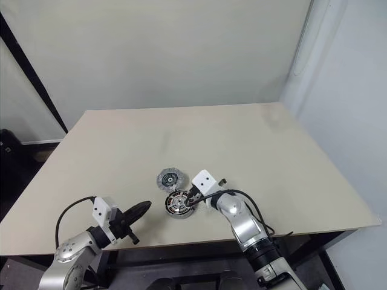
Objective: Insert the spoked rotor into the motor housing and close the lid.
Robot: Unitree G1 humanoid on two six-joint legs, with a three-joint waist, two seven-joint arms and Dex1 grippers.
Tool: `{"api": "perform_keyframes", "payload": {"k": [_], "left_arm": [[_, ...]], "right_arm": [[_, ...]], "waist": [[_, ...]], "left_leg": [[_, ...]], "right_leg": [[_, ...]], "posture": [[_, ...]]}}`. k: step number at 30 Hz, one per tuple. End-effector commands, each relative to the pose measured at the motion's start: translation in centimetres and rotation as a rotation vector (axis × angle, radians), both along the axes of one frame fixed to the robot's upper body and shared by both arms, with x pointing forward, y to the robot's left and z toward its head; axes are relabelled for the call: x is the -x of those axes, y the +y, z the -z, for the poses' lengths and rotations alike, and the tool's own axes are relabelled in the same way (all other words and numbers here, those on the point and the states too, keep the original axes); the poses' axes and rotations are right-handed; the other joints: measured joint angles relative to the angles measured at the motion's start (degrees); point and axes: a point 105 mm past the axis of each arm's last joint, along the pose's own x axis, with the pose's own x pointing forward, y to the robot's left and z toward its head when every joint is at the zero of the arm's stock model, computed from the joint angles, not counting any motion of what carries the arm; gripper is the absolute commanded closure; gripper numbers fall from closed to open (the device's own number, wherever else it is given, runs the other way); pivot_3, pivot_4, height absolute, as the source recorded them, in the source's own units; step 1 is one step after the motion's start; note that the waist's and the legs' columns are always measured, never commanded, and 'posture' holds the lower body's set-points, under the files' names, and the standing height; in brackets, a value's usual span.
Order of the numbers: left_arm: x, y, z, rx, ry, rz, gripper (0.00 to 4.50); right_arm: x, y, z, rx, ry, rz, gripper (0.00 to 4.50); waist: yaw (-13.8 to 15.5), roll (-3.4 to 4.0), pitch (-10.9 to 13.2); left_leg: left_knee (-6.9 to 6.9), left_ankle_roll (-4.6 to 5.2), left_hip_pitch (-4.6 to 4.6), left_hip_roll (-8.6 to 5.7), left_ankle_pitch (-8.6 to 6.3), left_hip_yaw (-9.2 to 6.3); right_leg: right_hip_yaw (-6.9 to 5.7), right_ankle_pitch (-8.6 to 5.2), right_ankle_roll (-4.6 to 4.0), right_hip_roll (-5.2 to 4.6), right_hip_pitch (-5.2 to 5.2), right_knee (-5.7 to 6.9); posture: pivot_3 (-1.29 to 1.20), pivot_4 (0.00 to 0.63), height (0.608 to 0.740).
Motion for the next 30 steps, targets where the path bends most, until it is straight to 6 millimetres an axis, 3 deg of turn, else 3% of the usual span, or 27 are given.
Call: {"api": "perform_keyframes", "payload": {"k": [1,5,11,13,18,20,25,28,30], "left_arm": [[-0.3,-0.2,-1.0,-0.004,-0.049,0.016,4.5],[-0.4,-0.3,-1.0,-0.003,-0.048,0.019,4.5],[-0.3,-0.3,-1.1,-0.005,-0.049,0.021,4.5],[-0.3,-0.3,-1.1,-0.006,-0.05,0.02,4.5],[-0.3,-0.2,-1.1,-0.006,-0.052,0.016,4.5],[-0.3,-0.2,-1.1,-0.005,-0.051,0.014,4.5],[-0.3,-0.1,-0.6,-0.021,0.006,0.007,4.5],[0.1,0.1,0.4,-0.076,0.126,0.042,3.93],[0.3,0.2,0.7,-0.118,0.171,0.061,3.28]], "right_arm": [[0.6,1.8,-2.9,-0.094,-0.066,-0.083,4.49],[1.4,2.6,-1.4,-0.07,-0.015,-0.114,4.49],[2.2,2.2,3.7,0.043,0.101,-0.095,4.49],[2.1,2.1,3.9,0.049,0.101,-0.093,4.49],[1.3,2.0,1.8,0.003,0.046,-0.082,4.49],[1.3,2.1,0.7,-0.002,0.043,-0.106,4.13],[1.5,1.9,-1.9,0.051,-0.012,-0.207,2.6],[1.7,1.4,-2.8,0.135,-0.038,-0.279,1.58],[1.8,1.0,-3.1,0.193,-0.046,-0.321,0.87]], "waist": [[0.0,0.0,0.0],[0.0,0.0,0.0],[0.3,0.0,0.0],[0.2,-0.02,0.0],[0.3,-0.03,-0.1],[0.3,-0.03,-0.1],[0.3,-0.03,-0.1],[0.3,-0.03,-0.1],[0.3,-0.03,0.0]], "left_leg": [[0.0,0.0,0.0,0.0,0.0,0.0],[0.0,0.0,0.01,0.01,0.0,-0.01],[0.01,0.0,0.01,-0.01,0.0,-0.01],[0.02,0.0,0.07,0.0,0.0,0.03],[0.03,-0.02,0.16,0.06,0.0,0.02],[0.06,-0.02,0.14,0.03,0.0,0.01],[0.02,-0.01,0.05,0.0,0.0,0.01],[-0.02,-0.01,0.06,0.02,0.0,-0.02],[-0.03,-0.01,0.06,0.02,0.0,-0.03]], "right_leg": [[0.0,0.0,0.0,0.0,0.0,0.0],[-0.01,0.0,0.0,0.0,0.01,0.0],[-0.01,0.0,0.0,0.0,0.02,0.0],[0.02,0.0,0.0,-0.01,0.07,0.0],[-0.01,0.0,-0.01,0.01,0.06,0.01],[-0.01,0.0,-0.01,0.0,0.05,0.0],[0.02,0.0,0.0,-0.01,0.03,0.0],[-0.03,0.0,0.0,0.01,0.02,0.02],[-0.04,0.0,0.0,0.01,0.01,0.03]], "posture": [[0.0,0.0,0.74],[0.0,0.0,0.74],[0.0,0.0,0.74],[0.0,0.0,0.74],[0.0,0.0,0.74],[0.0,0.0,0.74],[0.0,0.0,0.74],[0.0,0.0,0.74],[0.0,0.0,0.74]]}}
